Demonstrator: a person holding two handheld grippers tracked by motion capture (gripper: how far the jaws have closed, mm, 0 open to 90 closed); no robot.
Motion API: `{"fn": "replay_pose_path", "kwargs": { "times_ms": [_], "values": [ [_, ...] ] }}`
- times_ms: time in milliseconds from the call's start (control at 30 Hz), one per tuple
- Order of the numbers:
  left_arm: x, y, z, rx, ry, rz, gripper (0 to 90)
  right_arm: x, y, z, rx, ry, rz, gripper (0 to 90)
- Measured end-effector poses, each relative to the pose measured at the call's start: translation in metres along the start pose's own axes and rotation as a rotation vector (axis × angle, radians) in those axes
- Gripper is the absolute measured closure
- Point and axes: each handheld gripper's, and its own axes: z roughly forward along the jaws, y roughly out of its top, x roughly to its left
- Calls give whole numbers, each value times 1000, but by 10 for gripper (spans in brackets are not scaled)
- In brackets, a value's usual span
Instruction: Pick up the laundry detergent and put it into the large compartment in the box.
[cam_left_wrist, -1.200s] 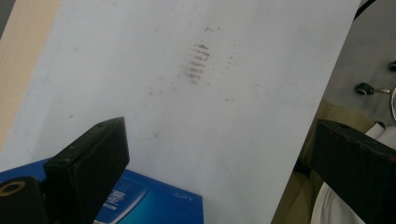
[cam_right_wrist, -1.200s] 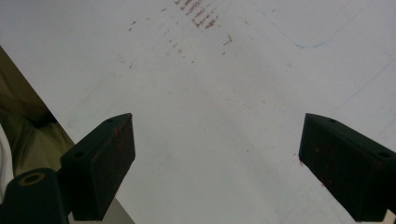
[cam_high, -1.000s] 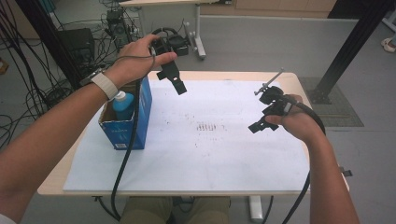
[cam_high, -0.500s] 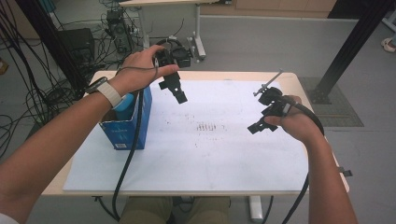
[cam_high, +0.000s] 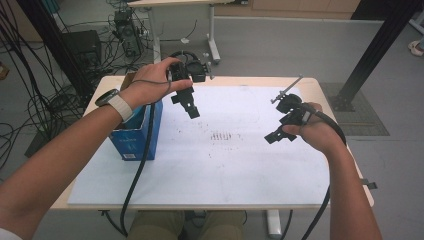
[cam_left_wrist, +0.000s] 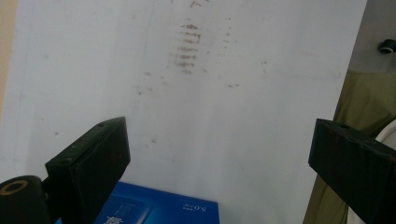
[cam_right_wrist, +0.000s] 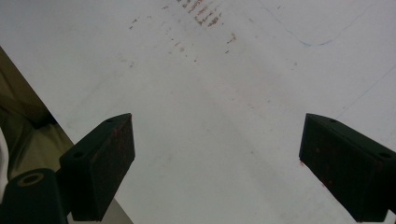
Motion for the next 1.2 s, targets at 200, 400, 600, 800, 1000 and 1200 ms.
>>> {"fn": "replay_pose_path", "kwargs": {
  "times_ms": [200,400,600,800,1000,1200],
  "values": [
    [0,1,5,13,-7,13,58,0,-2,0,-2,-1,0,104],
    [0,1,11,21,-12,21,58,0,-5,1,-1,0,6,103],
    [0,1,13,15,-17,31,58,-1,-7,1,-1,0,12,103],
    [0,0,14,14,-19,28,58,-1,-8,0,-3,-3,17,103],
    [-1,0,15,10,-18,33,57,-1,-10,1,-2,-1,17,102],
    [0,-2,16,10,-17,30,56,0,-8,1,0,-1,15,102]
  ]
}}
